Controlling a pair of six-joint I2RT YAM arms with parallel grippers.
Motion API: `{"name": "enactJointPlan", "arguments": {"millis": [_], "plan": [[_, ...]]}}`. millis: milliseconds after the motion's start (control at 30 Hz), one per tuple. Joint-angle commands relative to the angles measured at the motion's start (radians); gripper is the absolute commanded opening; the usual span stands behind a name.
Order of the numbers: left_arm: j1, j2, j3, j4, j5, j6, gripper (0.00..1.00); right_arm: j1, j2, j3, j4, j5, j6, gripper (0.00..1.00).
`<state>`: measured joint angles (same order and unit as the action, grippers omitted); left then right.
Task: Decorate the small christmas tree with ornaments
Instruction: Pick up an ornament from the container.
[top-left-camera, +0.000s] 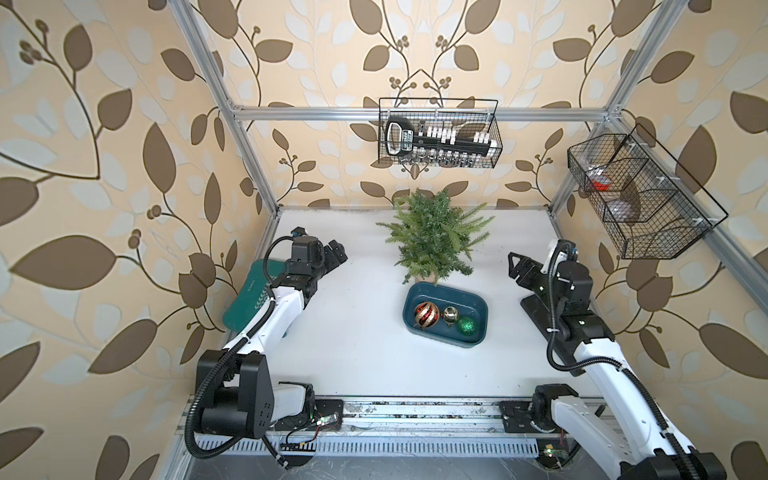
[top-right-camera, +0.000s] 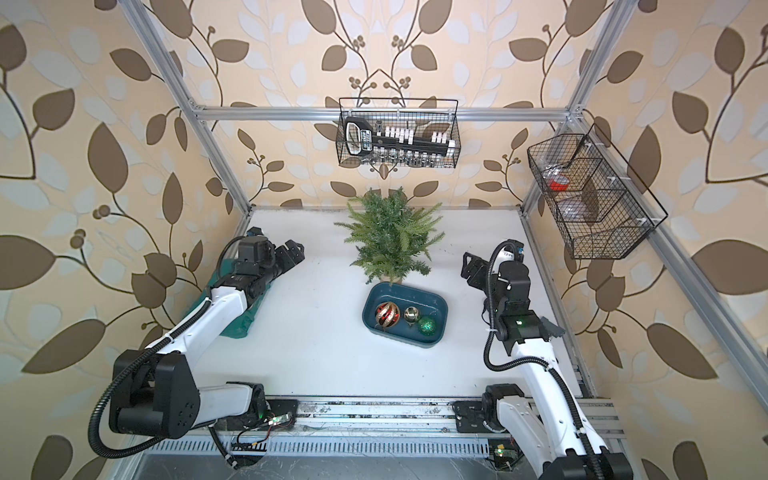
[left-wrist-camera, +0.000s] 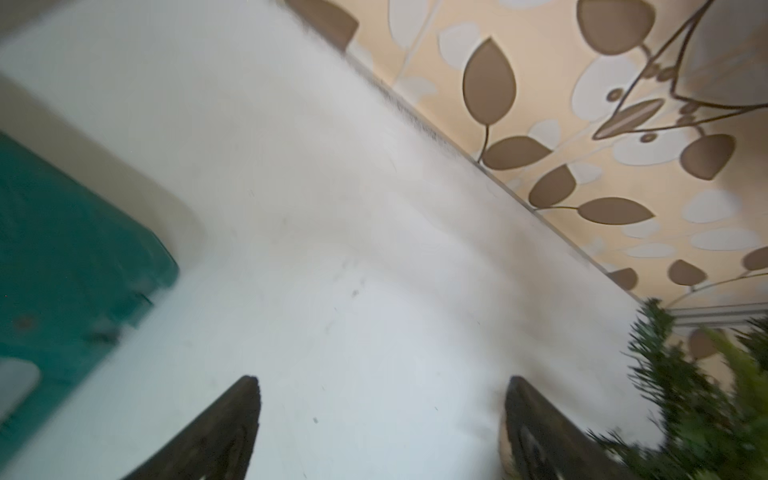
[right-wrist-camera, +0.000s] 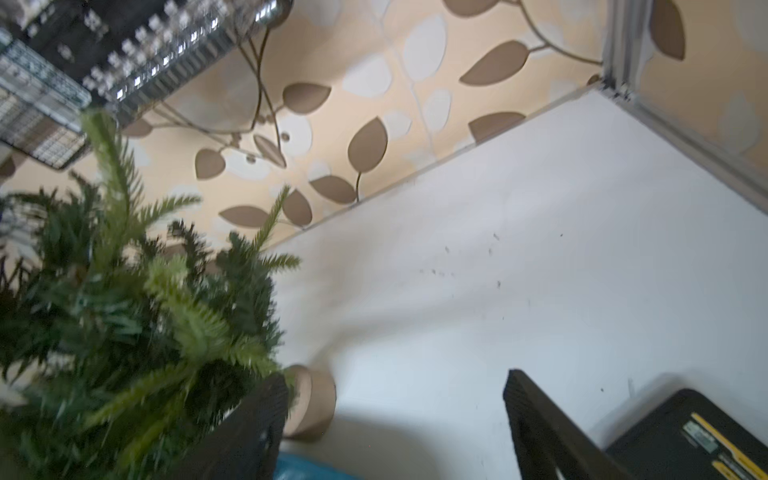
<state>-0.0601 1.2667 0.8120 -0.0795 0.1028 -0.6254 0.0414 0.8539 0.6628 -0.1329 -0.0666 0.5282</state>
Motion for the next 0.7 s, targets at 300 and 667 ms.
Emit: {"name": "enactJointPlan", "arguments": {"millis": [300, 667], "plan": [[-0.302, -0.006, -0.115, -0.146, 0.267, -0.079, 0.67, 0.245, 0.032, 0.108, -0.598, -0.266, 0.009, 0.65], [-0.387, 0.090, -0.150, -0.055, 0.251, -0.107, 0.60, 0.457, 0.211, 0.097, -0.509, -0.151, 0.057, 0.64]]}}
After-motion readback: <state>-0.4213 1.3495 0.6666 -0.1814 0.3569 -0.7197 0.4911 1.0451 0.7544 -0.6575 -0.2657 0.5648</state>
